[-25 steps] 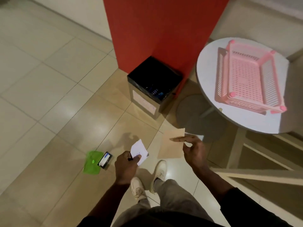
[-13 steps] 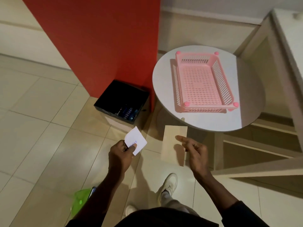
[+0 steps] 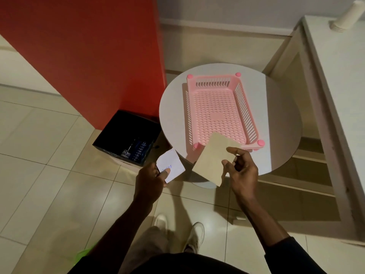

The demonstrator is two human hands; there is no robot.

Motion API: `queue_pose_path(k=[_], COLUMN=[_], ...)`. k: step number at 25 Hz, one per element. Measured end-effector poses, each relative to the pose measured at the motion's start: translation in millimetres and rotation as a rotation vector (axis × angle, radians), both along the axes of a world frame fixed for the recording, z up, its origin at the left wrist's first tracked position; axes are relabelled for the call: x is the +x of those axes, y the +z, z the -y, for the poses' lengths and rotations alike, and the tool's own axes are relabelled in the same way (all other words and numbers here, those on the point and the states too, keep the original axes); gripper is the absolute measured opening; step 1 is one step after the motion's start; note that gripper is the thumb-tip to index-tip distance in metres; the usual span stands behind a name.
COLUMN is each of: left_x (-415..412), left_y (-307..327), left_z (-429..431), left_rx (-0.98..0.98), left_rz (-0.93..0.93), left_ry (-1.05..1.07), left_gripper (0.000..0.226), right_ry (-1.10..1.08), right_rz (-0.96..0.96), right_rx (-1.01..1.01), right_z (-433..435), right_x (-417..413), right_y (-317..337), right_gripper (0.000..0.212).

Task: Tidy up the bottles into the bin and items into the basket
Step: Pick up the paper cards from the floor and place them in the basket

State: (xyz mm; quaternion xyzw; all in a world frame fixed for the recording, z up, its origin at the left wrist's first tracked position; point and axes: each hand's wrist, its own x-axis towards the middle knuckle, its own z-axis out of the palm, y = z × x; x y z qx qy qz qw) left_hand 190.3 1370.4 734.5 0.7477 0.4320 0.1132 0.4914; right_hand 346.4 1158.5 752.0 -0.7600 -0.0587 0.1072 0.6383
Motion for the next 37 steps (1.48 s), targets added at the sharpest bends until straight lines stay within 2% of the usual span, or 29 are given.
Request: queue_pose_path(k=[2, 7, 10, 13, 14, 24, 29, 37], left_x=[14.0, 63.9, 97.5, 131.7, 148.3, 224.5, 244.7, 264.9], left_y=[0.5, -3.7, -8.5, -12.9, -14.6, -17.9, -24.0, -30.9], left_z=[-4.5, -37.5, -62.1, -84.3, -99.3, -162.5, -160.6, -136.3], left_rx=[-0.022, -0.081, -0.237, -0.303, -0.301, -0.228, -0.199, -0.169], left_rz=[0.002, 0.018, 0.094, 0.071, 0.060, -0.104, -0.163, -0.226], left_ry=[-0.015, -0.112, -0.138, -0.150, -0.184, -0.376, -0.343, -0.196], left_gripper=[0.022, 0.017, 0.017, 0.008, 0.003, 0.023, 0.018, 0.037], right_ry=[-0.045, -0.110, -0.162, -0.178, -0.200, -0.427, -0.427, -0.317], right_rz=[-0.027, -0.018, -0.020, -0.043, -0.044, -0.142, -0.191, -0.417], right_rx=[-0.008, -0.065, -0.109, -0.140, -0.145, -0.242, -0.212, -0.059], right_z=[-4.7, -21.9, -37.9, -52.8, -65.4, -127.3, -147.0, -193.1], right_x=[12.4, 44.1, 61.6, 73.3, 82.1, 120.7, 174.4, 283.4], right_y=[-4.9, -17.7, -23.0, -25.5, -27.4, -35.0, -47.5, -87.0], right_gripper=[0.033, 0.030, 0.030, 0.033, 0.033, 0.022, 0.018, 0.019])
